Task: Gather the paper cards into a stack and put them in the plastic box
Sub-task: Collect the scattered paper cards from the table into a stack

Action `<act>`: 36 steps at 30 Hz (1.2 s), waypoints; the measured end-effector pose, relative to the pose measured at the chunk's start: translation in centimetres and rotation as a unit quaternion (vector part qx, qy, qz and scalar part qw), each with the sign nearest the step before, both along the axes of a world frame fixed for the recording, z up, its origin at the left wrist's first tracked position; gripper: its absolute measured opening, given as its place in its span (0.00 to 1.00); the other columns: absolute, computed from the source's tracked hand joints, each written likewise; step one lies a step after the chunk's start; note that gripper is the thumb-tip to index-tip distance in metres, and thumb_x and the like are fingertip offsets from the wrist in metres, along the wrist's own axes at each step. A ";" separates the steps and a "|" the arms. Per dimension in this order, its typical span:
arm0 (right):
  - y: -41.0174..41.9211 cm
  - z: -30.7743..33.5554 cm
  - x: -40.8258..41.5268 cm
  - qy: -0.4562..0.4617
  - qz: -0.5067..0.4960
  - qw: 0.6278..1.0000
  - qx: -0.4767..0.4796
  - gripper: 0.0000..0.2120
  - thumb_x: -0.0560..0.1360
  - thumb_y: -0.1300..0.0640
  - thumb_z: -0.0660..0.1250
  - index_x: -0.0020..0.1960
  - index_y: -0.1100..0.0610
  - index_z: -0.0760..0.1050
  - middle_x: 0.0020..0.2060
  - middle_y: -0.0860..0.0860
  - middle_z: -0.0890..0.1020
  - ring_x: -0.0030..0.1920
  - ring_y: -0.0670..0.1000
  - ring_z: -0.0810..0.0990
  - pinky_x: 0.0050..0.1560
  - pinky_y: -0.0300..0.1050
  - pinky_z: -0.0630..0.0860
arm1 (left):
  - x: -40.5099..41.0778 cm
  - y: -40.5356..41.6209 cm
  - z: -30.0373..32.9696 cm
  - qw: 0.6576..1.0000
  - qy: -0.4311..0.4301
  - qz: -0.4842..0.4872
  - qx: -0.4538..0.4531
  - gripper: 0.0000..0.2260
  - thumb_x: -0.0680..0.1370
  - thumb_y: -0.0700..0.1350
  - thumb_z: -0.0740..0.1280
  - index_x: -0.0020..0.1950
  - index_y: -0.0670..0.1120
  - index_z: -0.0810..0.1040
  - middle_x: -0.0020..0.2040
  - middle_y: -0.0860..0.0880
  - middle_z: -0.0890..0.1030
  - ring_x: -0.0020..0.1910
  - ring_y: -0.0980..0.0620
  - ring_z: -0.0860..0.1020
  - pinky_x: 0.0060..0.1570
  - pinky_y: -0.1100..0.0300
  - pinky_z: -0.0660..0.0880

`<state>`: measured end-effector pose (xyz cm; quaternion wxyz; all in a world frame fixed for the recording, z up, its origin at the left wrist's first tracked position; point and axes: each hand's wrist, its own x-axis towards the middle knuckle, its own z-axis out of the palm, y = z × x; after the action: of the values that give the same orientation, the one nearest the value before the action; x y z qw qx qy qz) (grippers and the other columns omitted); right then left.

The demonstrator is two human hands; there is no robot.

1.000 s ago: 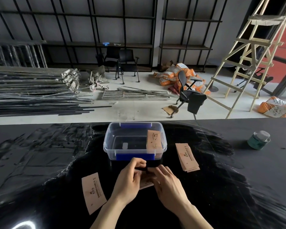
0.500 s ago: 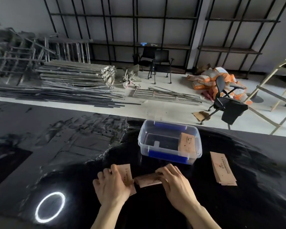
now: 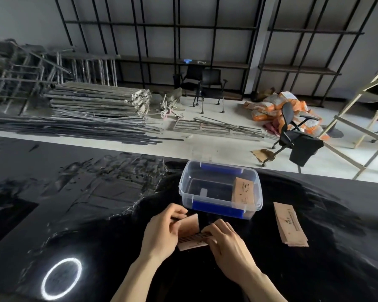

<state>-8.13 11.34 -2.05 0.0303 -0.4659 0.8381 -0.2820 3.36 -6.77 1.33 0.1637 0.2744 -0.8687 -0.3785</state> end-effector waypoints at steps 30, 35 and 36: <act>10.6 1.1 -3.1 -0.463 -0.335 0.754 -0.323 0.10 0.76 0.64 0.76 0.56 0.61 0.83 0.43 0.61 0.89 0.45 0.61 0.89 0.44 0.54 0.86 | -10.7 13.5 -0.5 0.957 -0.059 -0.121 0.258 0.15 0.75 0.48 0.76 0.60 0.54 0.80 0.55 0.53 0.85 0.55 0.55 0.83 0.59 0.53 0.83; 14.2 2.1 -6.3 -0.403 -0.403 0.746 -0.344 0.10 0.76 0.64 0.75 0.55 0.55 0.84 0.43 0.55 0.90 0.45 0.56 0.90 0.44 0.51 0.86 | -14.7 17.6 -0.3 0.947 -0.084 -0.096 0.293 0.16 0.76 0.54 0.73 0.62 0.51 0.79 0.59 0.52 0.83 0.56 0.53 0.82 0.58 0.56 0.81; 14.6 2.4 -7.1 -0.385 -0.415 0.752 -0.338 0.10 0.76 0.64 0.76 0.54 0.54 0.84 0.42 0.55 0.90 0.43 0.55 0.90 0.42 0.50 0.86 | -15.6 18.1 -0.3 0.949 -0.095 -0.092 0.284 0.17 0.77 0.54 0.72 0.64 0.50 0.79 0.60 0.52 0.83 0.58 0.51 0.82 0.59 0.56 0.80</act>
<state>-15.27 25.96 0.35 0.0708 0.0959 0.7163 -0.6875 -12.24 11.32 1.03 -0.0405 0.2628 -0.7581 -0.5955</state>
